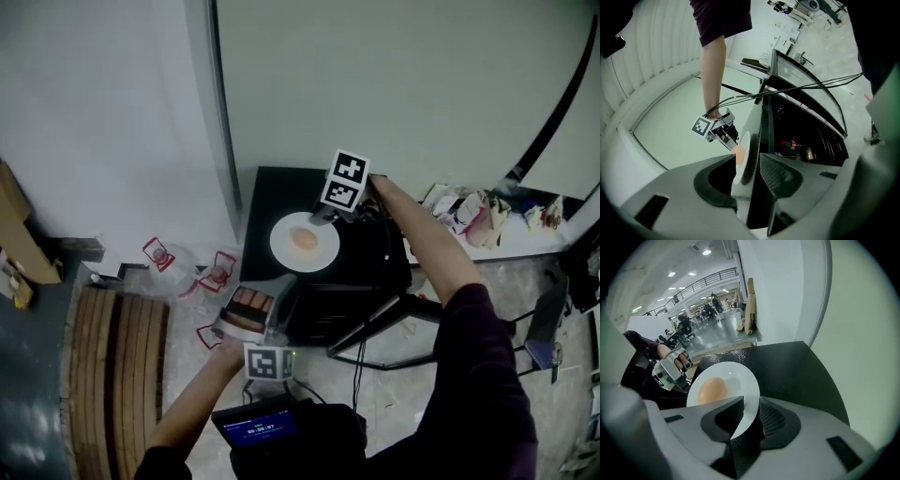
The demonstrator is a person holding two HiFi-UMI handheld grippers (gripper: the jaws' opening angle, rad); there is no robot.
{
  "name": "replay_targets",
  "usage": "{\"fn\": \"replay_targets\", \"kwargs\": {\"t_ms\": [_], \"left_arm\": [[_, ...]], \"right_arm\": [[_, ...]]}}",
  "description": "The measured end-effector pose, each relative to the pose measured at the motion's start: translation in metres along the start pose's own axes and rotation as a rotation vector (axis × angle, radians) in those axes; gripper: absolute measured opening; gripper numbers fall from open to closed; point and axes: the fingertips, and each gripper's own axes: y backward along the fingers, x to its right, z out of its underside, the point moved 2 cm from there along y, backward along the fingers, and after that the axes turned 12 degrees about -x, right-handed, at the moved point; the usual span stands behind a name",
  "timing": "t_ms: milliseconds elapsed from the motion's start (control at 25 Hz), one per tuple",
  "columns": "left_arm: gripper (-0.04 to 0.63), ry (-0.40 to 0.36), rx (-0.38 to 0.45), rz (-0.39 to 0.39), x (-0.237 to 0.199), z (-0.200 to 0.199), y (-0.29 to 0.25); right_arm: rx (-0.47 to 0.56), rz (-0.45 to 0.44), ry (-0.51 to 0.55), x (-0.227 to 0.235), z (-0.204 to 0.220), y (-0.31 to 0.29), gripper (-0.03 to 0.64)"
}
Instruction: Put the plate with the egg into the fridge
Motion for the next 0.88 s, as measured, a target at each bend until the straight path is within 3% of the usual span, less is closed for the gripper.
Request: {"fn": "replay_targets", "kwargs": {"t_ms": [280, 640, 720, 880], "left_arm": [[0.120, -0.068, -0.020, -0.034, 0.001, 0.002, 0.005], [0.117, -0.129, -0.015, -0.099, 0.006, 0.004, 0.020], [0.054, -0.126, -0.005, -0.132, 0.003, 0.004, 0.025], [0.038, -0.148, 0.017, -0.157, 0.004, 0.002, 0.032]], "right_arm": [[-0.017, -0.009, 0.062, -0.034, -0.009, -0.005, 0.104], [-0.027, -0.025, 0.062, -0.068, -0.009, -0.010, 0.104], [-0.024, -0.019, 0.055, -0.072, -0.008, -0.010, 0.104], [-0.002, 0.013, 0.035, -0.079, -0.006, -0.009, 0.104]]}}
